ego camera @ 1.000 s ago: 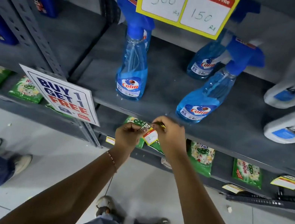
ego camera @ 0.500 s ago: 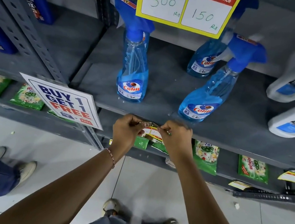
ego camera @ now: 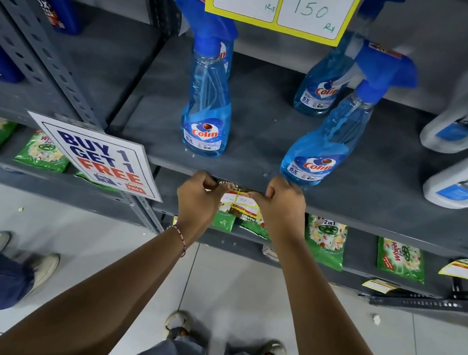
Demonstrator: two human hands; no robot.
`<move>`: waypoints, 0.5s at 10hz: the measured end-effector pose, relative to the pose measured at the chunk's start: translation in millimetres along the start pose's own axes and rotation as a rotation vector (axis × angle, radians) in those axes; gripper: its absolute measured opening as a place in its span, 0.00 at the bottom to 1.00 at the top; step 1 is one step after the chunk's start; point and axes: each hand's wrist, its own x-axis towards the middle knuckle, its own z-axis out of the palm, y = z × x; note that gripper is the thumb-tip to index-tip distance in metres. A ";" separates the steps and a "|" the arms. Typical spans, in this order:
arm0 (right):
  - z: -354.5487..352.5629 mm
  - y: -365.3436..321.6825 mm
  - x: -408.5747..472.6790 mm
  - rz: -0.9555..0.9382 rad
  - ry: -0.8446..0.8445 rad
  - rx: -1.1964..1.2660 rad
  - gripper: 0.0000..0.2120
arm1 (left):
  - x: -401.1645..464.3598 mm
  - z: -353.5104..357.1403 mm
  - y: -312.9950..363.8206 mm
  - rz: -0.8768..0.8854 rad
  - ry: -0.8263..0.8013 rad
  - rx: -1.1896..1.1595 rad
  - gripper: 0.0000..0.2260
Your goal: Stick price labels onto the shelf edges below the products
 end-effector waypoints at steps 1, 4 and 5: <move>-15.3 -2.0 5.5 -0.024 0.020 0.057 0.21 | -3.5 -3.9 10.1 0.052 -0.009 0.018 0.09; -52.5 27.0 -58.0 -0.025 0.273 0.048 0.12 | -40.7 -48.2 37.2 0.485 -0.001 0.143 0.16; -120.1 2.6 -74.4 -0.223 0.452 0.177 0.09 | -85.6 -60.7 100.8 0.887 -0.062 0.072 0.17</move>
